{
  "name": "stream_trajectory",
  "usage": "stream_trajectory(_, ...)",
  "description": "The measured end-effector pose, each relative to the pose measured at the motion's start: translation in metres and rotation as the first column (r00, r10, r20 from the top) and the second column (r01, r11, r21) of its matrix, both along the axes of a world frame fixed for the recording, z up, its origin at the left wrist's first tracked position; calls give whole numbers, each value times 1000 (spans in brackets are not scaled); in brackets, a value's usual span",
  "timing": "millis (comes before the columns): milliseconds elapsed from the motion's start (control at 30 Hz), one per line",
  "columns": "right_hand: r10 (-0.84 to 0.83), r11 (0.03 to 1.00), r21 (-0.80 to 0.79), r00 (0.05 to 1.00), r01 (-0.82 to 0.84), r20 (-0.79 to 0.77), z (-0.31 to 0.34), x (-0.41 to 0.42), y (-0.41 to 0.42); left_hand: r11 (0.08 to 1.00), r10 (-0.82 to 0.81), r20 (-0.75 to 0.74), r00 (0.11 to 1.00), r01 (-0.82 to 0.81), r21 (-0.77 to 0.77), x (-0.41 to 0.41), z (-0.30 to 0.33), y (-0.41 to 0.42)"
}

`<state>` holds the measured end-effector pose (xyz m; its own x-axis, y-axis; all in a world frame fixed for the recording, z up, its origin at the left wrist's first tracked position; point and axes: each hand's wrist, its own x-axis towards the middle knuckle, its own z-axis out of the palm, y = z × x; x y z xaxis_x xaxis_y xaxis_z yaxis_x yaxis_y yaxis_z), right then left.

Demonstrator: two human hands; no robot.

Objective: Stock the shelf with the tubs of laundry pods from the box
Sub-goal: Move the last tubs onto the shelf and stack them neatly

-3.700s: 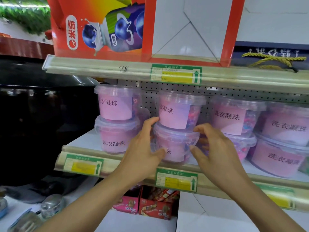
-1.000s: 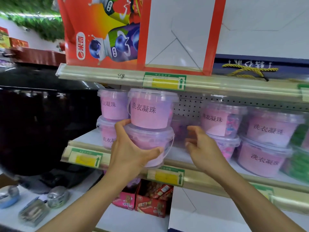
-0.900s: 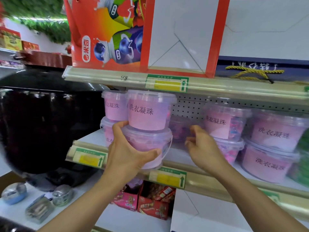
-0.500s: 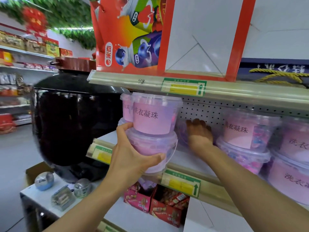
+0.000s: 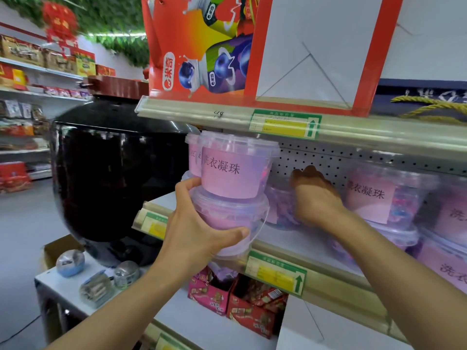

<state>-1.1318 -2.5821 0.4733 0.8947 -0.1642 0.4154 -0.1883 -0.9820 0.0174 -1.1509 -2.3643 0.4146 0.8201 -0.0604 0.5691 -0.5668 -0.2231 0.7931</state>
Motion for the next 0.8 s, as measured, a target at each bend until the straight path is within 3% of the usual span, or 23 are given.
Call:
stream_trajectory(200, 78, 995, -70, 997, -76, 28, -1, 1, 11, 1000, -9, 4, 1000, 9, 6, 1, 0, 1)
stream_trajectory(367, 30, 999, 22, 997, -29, -65, 6, 7, -7, 1000, -28, -18, 999, 28, -12, 1, 0, 2)
stream_trajectory(467, 21, 998, 67, 999, -18, -43, 4, 9, -6, 1000, -25, -35, 999, 25, -18, 3, -1, 2)
stream_trajectory(633, 19, 1000, 9, 1000, -18, -17, -5, 15, 2, 1000, -30, -32, 999, 30, -8, 3, -2, 3)
stream_trajectory(800, 19, 997, 77, 997, -13, -69, 3, 23, -6, 999, -45, -46, 998, 44, -22, 3, -2, 5)
